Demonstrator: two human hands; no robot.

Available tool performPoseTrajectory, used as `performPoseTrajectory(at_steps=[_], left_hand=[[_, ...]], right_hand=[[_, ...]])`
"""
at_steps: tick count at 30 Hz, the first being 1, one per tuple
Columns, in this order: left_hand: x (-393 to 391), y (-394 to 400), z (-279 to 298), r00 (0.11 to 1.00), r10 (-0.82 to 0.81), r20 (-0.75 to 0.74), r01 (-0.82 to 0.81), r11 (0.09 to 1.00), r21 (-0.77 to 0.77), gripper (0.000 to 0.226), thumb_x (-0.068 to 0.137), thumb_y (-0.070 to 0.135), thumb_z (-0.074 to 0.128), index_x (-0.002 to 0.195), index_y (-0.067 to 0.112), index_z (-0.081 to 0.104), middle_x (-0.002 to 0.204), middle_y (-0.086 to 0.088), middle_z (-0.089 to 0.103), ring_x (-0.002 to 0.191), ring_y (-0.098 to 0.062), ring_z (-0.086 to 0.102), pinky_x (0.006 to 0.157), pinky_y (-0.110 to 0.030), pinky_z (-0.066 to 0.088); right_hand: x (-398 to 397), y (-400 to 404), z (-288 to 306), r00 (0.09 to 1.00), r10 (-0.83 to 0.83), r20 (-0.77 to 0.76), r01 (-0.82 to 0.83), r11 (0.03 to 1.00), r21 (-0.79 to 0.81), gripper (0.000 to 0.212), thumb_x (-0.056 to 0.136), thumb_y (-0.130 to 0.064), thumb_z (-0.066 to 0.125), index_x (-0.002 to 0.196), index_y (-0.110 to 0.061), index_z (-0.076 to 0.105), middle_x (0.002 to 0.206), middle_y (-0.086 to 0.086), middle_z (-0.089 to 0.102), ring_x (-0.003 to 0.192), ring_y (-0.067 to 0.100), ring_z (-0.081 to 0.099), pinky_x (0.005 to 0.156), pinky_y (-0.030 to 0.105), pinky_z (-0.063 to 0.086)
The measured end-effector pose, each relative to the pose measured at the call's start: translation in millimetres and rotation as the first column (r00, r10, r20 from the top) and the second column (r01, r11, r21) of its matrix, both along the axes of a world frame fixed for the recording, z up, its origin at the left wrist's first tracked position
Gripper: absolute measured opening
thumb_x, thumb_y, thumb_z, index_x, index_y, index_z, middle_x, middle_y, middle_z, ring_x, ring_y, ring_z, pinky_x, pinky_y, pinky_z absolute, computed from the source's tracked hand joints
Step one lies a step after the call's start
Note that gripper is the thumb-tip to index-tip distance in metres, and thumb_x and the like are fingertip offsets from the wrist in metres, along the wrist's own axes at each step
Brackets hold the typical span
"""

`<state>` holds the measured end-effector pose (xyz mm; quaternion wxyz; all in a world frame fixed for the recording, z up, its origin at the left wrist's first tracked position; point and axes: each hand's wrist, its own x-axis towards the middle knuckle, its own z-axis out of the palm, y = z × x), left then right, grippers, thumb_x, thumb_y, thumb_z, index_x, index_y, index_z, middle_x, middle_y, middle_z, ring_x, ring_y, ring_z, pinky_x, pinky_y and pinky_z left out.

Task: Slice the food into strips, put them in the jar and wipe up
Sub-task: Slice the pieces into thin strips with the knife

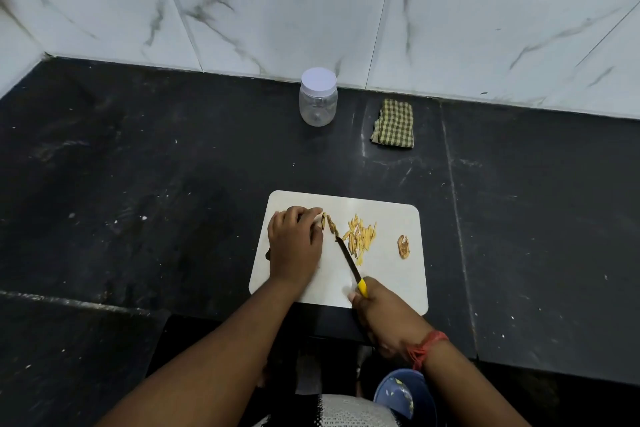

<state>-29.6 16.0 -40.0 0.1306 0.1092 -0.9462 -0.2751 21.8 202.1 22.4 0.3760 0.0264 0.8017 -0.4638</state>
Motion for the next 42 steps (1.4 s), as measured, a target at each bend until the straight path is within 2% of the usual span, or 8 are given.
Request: performPoseTrajectory(at_steps=[3, 5, 12, 15, 18, 23, 33, 42], left_hand=[[0, -2, 3, 0.996, -0.09, 0.0, 0.09, 0.989, -0.114, 0.029, 0.095, 0.031, 0.058, 0.123, 0.027, 0.066, 0.116, 0.003, 0.058, 0.109, -0.02, 0.046, 0.106, -0.048, 0.039], [-2, -2, 5, 0.986, -0.161, 0.033, 0.164, 0.966, -0.199, 0.031, 0.093, 0.037, 0.059, 0.122, 0.03, 0.066, 0.121, 0.003, 0.058, 0.115, -0.021, 0.048, 0.112, -0.052, 0.032], [-5, -13, 12, 0.985, -0.163, 0.046, 0.17, 0.954, -0.248, 0.026, 0.082, 0.03, 0.065, 0.107, 0.022, 0.068, 0.123, -0.001, 0.058, 0.119, -0.024, 0.047, 0.113, -0.055, 0.031], [-3, -11, 14, 0.971, -0.236, 0.035, 0.236, 0.934, -0.266, 0.028, 0.087, 0.033, 0.061, 0.112, 0.024, 0.068, 0.126, 0.0, 0.056, 0.122, -0.024, 0.047, 0.117, -0.057, 0.025], [-5, -1, 17, 0.947, -0.318, 0.043, 0.315, 0.896, -0.314, 0.021, 0.088, 0.039, 0.06, 0.104, 0.03, 0.071, 0.125, 0.003, 0.056, 0.121, -0.023, 0.047, 0.117, -0.057, 0.022], [-7, -1, 15, 0.959, -0.271, 0.08, 0.282, 0.913, -0.296, 0.01, 0.088, 0.033, 0.063, 0.095, 0.031, 0.07, 0.123, 0.004, 0.057, 0.12, -0.023, 0.047, 0.118, -0.056, 0.021], [3, -11, 9, 0.979, -0.199, 0.049, 0.205, 0.949, -0.239, 0.024, 0.09, 0.029, 0.068, 0.113, 0.027, 0.07, 0.124, -0.001, 0.06, 0.12, -0.024, 0.049, 0.116, -0.055, 0.028], [-4, 0, 12, 0.969, -0.238, 0.071, 0.249, 0.938, -0.24, 0.009, 0.084, 0.04, 0.071, 0.091, 0.034, 0.073, 0.126, 0.005, 0.057, 0.121, -0.026, 0.047, 0.113, -0.058, 0.027]], right_hand=[[-4, 0, 7, 0.996, -0.084, 0.037, 0.086, 0.995, -0.058, 0.029, 0.1, -0.036, 0.045, 0.092, -0.01, 0.038, 0.065, 0.006, 0.04, 0.043, 0.015, 0.033, 0.041, 0.023, 0.028], [-10, -1, 10, 0.993, -0.112, 0.028, 0.113, 0.991, -0.07, 0.027, 0.101, -0.039, 0.043, 0.095, -0.013, 0.042, 0.068, 0.009, 0.043, 0.044, 0.016, 0.035, 0.04, 0.022, 0.028], [-23, -2, 12, 0.989, -0.145, 0.023, 0.147, 0.985, -0.09, 0.023, 0.102, -0.038, 0.041, 0.097, -0.016, 0.042, 0.072, 0.013, 0.046, 0.042, 0.016, 0.034, 0.039, 0.021, 0.028], [-25, -4, 11, 0.988, -0.151, 0.019, 0.152, 0.984, -0.09, 0.021, 0.102, -0.038, 0.041, 0.096, -0.018, 0.042, 0.072, 0.013, 0.046, 0.046, 0.018, 0.037, 0.039, 0.022, 0.028], [-29, -7, 12, 0.985, -0.169, 0.029, 0.171, 0.979, -0.109, 0.019, 0.102, -0.037, 0.042, 0.094, -0.02, 0.042, 0.075, 0.012, 0.046, 0.053, 0.02, 0.039, 0.04, 0.022, 0.028], [-32, -7, 17, 0.982, -0.182, 0.044, 0.186, 0.972, -0.144, 0.018, 0.102, -0.036, 0.042, 0.095, -0.02, 0.043, 0.073, 0.01, 0.043, 0.05, 0.018, 0.036, 0.041, 0.021, 0.026], [-31, -8, 15, 0.992, -0.127, -0.022, 0.125, 0.989, -0.081, 0.016, 0.102, -0.037, 0.041, 0.092, -0.025, 0.041, 0.072, 0.011, 0.046, 0.048, 0.019, 0.039, 0.039, 0.024, 0.031], [-30, -13, 13, 0.988, 0.002, -0.154, 0.011, 0.996, 0.085, 0.015, 0.103, -0.035, 0.039, 0.101, -0.02, 0.041, 0.072, 0.004, 0.054, 0.054, 0.02, 0.051, 0.048, 0.028, 0.04]])
